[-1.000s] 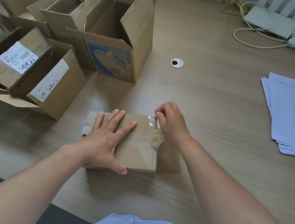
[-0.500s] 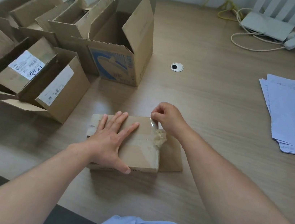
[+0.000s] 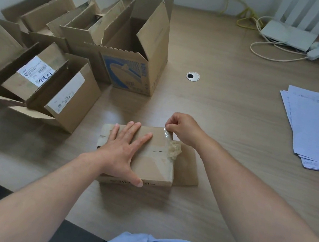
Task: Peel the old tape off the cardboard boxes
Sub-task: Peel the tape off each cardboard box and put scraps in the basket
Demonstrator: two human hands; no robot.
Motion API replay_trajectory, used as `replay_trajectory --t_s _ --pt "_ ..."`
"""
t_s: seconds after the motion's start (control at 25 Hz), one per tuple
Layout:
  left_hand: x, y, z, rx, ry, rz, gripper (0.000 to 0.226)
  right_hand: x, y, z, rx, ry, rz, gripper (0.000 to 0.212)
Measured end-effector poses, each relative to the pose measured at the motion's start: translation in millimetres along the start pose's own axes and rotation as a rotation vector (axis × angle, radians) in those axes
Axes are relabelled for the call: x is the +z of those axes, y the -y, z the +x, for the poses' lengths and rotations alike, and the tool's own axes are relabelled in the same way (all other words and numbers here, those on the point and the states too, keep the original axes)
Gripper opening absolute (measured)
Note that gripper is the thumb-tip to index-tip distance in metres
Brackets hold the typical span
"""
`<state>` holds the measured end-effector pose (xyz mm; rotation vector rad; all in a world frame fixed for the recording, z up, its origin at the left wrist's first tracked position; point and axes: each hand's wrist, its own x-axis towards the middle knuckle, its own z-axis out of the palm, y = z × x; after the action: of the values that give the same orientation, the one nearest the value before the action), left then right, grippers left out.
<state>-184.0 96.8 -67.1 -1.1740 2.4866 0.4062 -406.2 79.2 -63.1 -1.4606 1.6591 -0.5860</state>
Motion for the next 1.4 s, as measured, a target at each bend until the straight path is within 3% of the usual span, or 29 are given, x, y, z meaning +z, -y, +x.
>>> replay_trajectory --t_s 0.12,0.2,0.48,0.64,0.8,0.88,1.12,1.4 --pt "1.0 1.1 1.8 -0.011 0.003 -0.007 0.132 8.4 -3.2 -3.6 -0.139 -0.116 -0.219 0.013" --pt "1.5 1.8 3.6 -0.019 0.001 -0.003 0.132 11.5 -9.3 -10.1 -0.203 -0.183 -0.239 0.015" --pt "3.6 2.5 7.6 -0.024 -0.006 -0.007 0.132 4.1 -26.5 -34.2 -0.103 -0.312 0.209 0.02" --pt "3.3 3.2 8.0 -0.035 -0.005 -0.005 0.132 0.7 -21.0 -36.7 -0.123 -0.309 0.211 0.021" --pt "4.0 2.1 7.4 -0.035 -0.011 0.005 0.132 -5.7 -25.5 -42.9 -0.158 -0.431 0.19 0.011" --pt "3.6 2.1 7.7 -0.037 -0.012 0.008 0.132 -10.2 -29.8 -50.2 -0.141 -0.464 0.196 0.021" --pt "3.0 1.9 8.9 -0.038 -0.022 0.001 0.133 26.0 -49.9 -97.4 -0.111 -0.529 0.027 0.008" --pt "7.3 3.2 12.0 -0.041 -0.049 0.024 0.133 71.8 -56.1 -140.2 -0.364 -0.59 -0.31 0.026"
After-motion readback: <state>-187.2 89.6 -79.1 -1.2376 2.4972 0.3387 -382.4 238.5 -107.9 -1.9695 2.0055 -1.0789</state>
